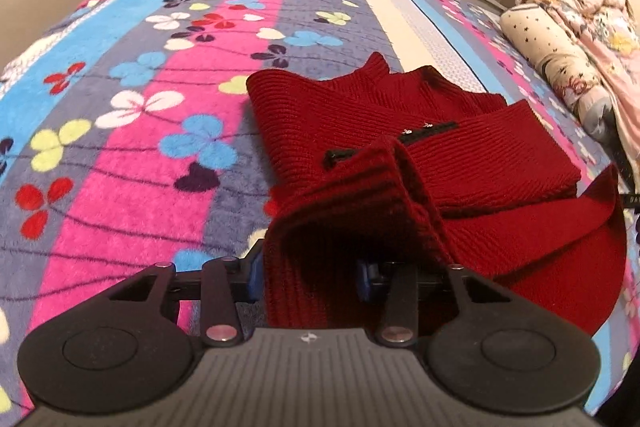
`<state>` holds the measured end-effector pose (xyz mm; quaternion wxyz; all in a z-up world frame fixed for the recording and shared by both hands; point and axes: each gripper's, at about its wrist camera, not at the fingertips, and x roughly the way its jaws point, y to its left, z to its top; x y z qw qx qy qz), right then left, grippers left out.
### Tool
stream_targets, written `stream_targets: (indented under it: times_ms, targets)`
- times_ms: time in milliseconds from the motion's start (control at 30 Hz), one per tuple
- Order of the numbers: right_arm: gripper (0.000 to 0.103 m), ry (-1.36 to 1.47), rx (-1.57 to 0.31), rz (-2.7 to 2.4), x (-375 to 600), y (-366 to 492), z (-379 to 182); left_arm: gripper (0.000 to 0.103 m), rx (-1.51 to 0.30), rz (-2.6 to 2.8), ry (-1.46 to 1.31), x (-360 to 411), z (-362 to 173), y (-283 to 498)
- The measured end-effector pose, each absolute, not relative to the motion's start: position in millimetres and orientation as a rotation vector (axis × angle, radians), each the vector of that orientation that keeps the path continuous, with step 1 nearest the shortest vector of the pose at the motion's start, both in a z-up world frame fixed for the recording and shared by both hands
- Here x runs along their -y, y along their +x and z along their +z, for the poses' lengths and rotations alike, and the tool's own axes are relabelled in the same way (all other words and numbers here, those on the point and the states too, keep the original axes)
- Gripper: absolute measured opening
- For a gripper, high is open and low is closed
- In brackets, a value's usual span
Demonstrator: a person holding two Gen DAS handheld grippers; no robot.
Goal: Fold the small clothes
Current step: 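Lift the hem with both tools and fold it toward the collar, then lay the folded hem on the sweater and open both tools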
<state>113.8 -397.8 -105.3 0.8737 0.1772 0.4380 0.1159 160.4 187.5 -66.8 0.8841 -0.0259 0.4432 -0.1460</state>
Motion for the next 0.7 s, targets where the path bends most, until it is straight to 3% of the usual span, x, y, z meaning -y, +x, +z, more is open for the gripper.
stream_targets:
  times_ms: [433, 533, 567, 600, 700]
  targets:
    - [0.037, 0.353, -0.913, 0.242, 393, 114, -105, 0.043, -0.919, -0.294, -0.022, -183, -67, 162]
    - [0.032, 0.342, -0.911, 0.239, 391, 113, -105, 0.029, -0.896, -0.298, 0.012, -180, -66, 158]
    - [0.025, 0.332, -0.907, 0.242, 389, 113, -104, 0.021, -0.88, -0.302, 0.029, -178, -64, 156]
    - [0.013, 0.323, -0.899, 0.252, 388, 112, -102, 0.018, -0.865, -0.308, 0.049, -176, -62, 153]
    - [0.012, 0.279, -0.844, 0.295, 382, 105, -88, 0.015, -0.795, -0.331, 0.126, -170, -53, 142]
